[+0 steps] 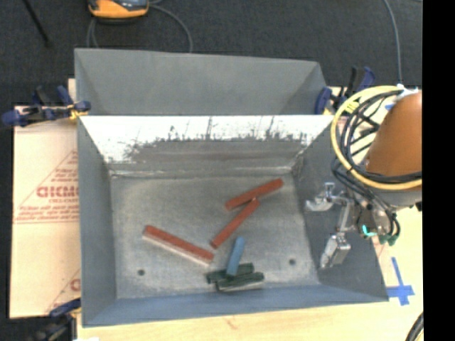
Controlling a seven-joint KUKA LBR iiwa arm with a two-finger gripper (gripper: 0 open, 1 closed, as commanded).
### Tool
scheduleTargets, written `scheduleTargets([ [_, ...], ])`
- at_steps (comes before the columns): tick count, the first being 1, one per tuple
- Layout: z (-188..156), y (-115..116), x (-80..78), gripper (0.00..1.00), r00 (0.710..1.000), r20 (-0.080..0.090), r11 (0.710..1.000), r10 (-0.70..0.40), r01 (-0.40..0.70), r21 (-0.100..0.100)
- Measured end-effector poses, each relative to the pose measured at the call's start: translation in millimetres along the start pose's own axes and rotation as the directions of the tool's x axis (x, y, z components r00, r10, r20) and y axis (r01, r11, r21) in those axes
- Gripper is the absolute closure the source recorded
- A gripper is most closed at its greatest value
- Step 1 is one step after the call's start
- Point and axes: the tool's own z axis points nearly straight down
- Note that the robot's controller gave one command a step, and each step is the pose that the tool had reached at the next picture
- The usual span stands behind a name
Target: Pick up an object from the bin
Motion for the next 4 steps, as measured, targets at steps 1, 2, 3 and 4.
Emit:
scheduleTargets([
  [1, -4, 0, -1.6, 0.00, 1.000, 0.008, 1.000, -0.004, 0.004, 0.002],
  [2, 10, 8, -5.9, 0.00, 0.999, 0.018, 1.000, -0.030, 0.030, 0.005],
  [3, 65, 36, -9.0, 0.00, 0.994, 0.007, 0.994, -0.107, 0.107, 0.000],
  [4, 124, 38, -14.8, 0.00, 0.998, 0.013, 0.998, -0.059, 0.059, 0.002],
])
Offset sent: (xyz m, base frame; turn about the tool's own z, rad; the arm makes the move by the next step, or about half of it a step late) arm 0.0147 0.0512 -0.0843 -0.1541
